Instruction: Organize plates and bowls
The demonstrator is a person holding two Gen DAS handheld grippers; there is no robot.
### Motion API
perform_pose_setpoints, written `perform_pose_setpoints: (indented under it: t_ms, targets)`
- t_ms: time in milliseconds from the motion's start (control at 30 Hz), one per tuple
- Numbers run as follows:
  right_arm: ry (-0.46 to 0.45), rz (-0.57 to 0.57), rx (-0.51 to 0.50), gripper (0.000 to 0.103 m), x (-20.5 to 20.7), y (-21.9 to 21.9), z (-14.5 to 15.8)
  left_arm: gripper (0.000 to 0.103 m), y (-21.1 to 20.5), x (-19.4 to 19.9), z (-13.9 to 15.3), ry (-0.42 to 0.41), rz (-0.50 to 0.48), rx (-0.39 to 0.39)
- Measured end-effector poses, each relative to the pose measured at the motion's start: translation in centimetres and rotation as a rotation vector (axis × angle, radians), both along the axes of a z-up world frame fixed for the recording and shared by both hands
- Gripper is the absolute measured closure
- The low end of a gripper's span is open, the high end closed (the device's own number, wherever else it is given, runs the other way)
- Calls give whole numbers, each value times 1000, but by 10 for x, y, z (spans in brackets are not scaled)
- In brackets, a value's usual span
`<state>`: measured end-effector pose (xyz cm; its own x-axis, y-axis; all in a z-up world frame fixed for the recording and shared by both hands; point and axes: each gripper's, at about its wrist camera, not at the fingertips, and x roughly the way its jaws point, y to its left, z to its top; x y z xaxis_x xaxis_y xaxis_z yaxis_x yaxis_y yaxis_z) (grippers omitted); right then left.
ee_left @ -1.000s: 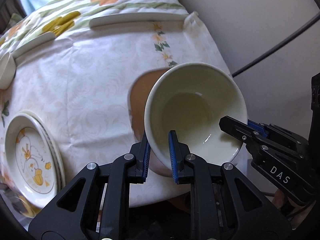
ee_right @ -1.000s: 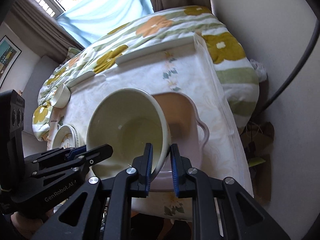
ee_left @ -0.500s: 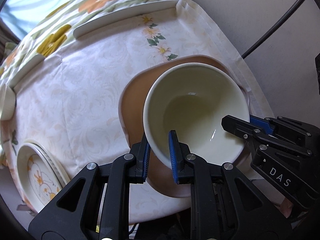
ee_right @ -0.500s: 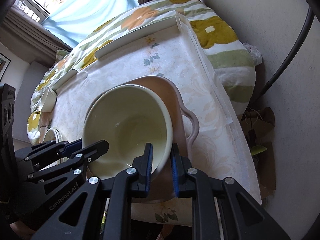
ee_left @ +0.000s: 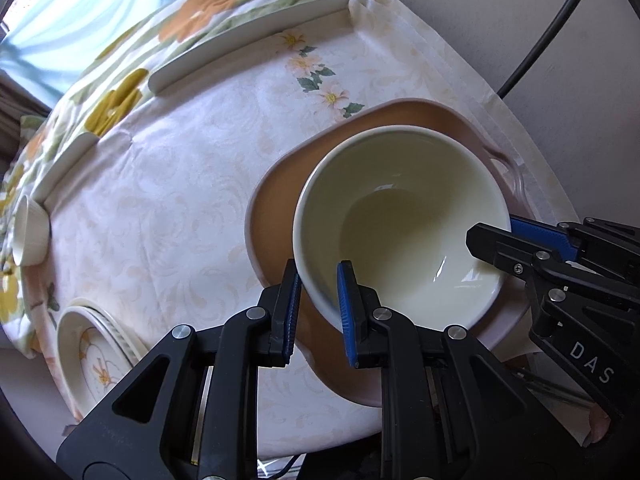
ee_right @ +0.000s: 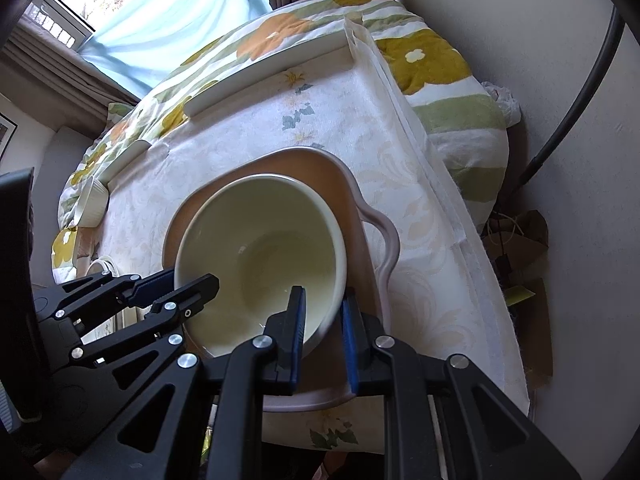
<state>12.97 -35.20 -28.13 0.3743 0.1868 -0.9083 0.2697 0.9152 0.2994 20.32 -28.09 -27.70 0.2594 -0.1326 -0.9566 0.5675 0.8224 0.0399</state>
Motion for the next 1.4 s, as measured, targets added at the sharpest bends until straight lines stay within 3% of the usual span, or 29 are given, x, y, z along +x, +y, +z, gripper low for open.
perform_pose_setpoints:
  t_ms: [300,467,667,700,767,800,833,900,933,967,1000,1033,1100,1400]
  targets:
    - [-13,-22,-20,87,-8,0,18,86,4,-6,20,-31,13,-11]
    - [-97,-24,-18,87,-23,-3,52,86,26,-15,63,-100,63,-74]
    - [-230,68,-20,87,-22,11,95,84,86,-23,118,-217,231,-171]
    - [-244,96,-20,87,-20,17,100,77,98,-26,126,-237,263,-183]
    - [-274,157,-14,87,-12,32,108,43,123,-31,139,-282,330,-196]
    - [-289,191,-8,87,-8,42,111,13,136,-33,144,-309,365,-195]
    - [-305,227,0,87,-3,53,115,0,148,-36,150,-344,398,-194]
    - [-331,291,10,87,9,72,120,0,171,-38,158,-391,452,-193]
    - [-342,327,16,80,16,85,123,0,181,-37,159,-392,478,-188]
    - [-348,352,25,57,21,94,125,0,193,-35,160,-390,511,-183]
    - [-352,372,37,41,28,103,126,0,208,-33,161,-388,553,-185]
    - [-362,389,51,15,35,111,128,0,223,-32,162,-387,587,-194]
    - [-384,429,82,12,50,129,133,0,250,-28,162,-386,648,-212]
    - [-372,572,36,12,138,222,144,0,359,28,151,-334,848,-300]
